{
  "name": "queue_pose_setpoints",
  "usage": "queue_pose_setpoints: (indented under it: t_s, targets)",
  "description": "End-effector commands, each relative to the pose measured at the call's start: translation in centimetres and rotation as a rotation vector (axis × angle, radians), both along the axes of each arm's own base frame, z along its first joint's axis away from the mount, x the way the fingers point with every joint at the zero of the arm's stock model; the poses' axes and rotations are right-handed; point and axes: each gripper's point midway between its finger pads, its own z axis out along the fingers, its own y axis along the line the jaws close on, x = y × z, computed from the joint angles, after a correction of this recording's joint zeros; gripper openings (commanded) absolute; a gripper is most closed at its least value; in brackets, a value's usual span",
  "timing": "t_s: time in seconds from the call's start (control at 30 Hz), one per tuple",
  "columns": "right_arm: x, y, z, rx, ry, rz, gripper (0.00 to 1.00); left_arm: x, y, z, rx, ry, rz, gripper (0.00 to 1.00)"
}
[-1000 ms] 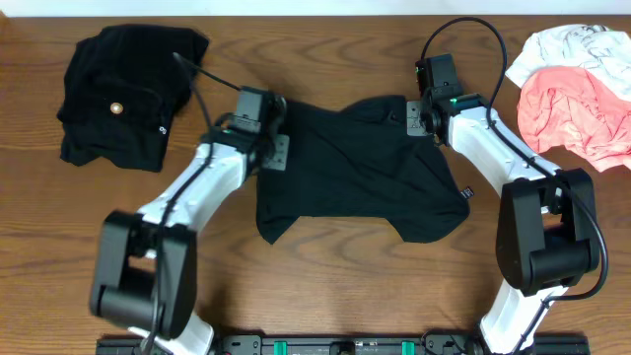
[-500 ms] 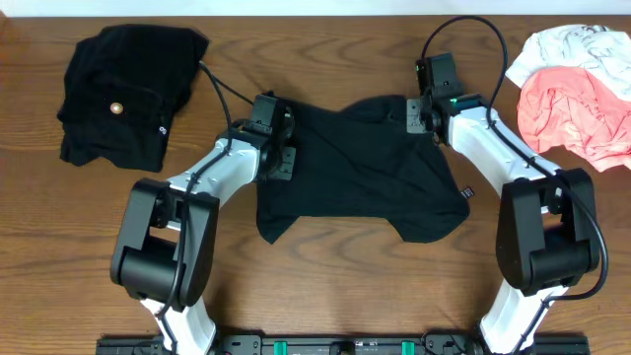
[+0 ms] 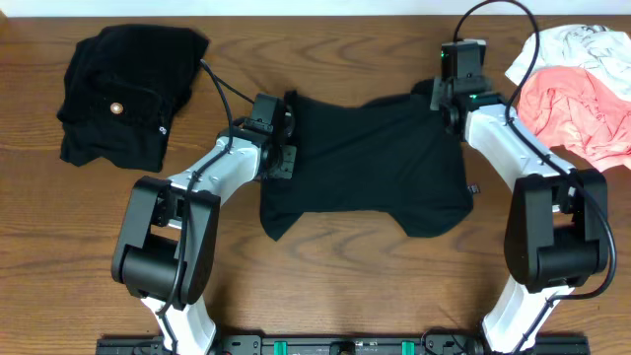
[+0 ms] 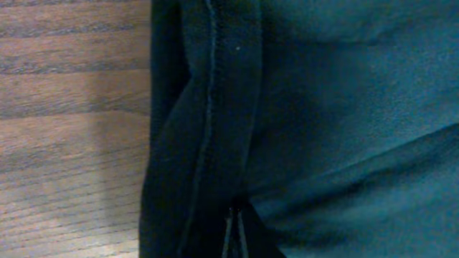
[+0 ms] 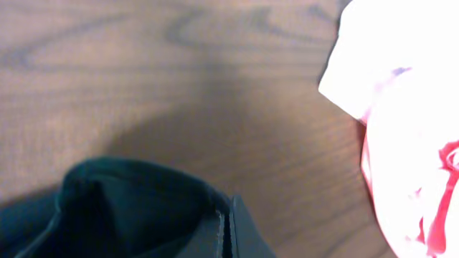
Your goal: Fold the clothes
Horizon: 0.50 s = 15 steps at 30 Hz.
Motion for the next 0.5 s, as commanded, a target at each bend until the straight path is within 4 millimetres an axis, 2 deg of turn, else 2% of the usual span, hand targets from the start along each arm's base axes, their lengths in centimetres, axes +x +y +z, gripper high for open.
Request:
queue_pose_setpoints:
  t_s: [0.0,0.13,0.17,0.2,0.23,0.27,0.3,0.33,0.47]
  targets:
    - [1.1,-1.9,1.4,-0.028,-0.062,-0.061,0.01,-2.1,1.2,-3.6,0.065,0.105,-0.007,0.06]
    - [2.0,-2.7,2.3,-0.013,-0.121,-0.072,0.01,-2.2,1.3,-3.7,0.067,0.11,-0.007,0.06]
    - [2.1,-2.8,2.4,-0.013,-0.127,-0.074,0.04,-2.3,1.3,-3.7,0.067,0.11,-0.007,0.06]
    - [2.2,-2.9,2.5,-0.013,-0.129,-0.076,0.19,-2.3,1.3,-3.7,0.067,0.11,-0.007,0.06]
    - [2.2,-2.9,2.5,-0.015,-0.129,-0.075,0.49,-2.3,1.3,-3.7,0.067,0.11,-0.007,0.06]
    - [2.2,-3.0,2.5,-0.033,-0.122,-0.063,0.68,-2.3,1.3,-3.7,0.067,0.111,-0.007,0.06]
    - [2.1,-3.2,2.9,-0.059,-0.117,-0.054,0.87,-2.3,1.3,-3.7,0.067,0.111,-0.007,0.06]
    - [1.9,-3.7,3.4,-0.093,-0.113,-0.064,0.99,-2.3,1.3,-3.7,0.066,0.111,-0.002,0.06]
    - [0.0,-5.6,6.9,-0.178,-0.102,-0.147,0.99,-2.3,1.3,-3.7,0.065,0.111,0.001,0.06]
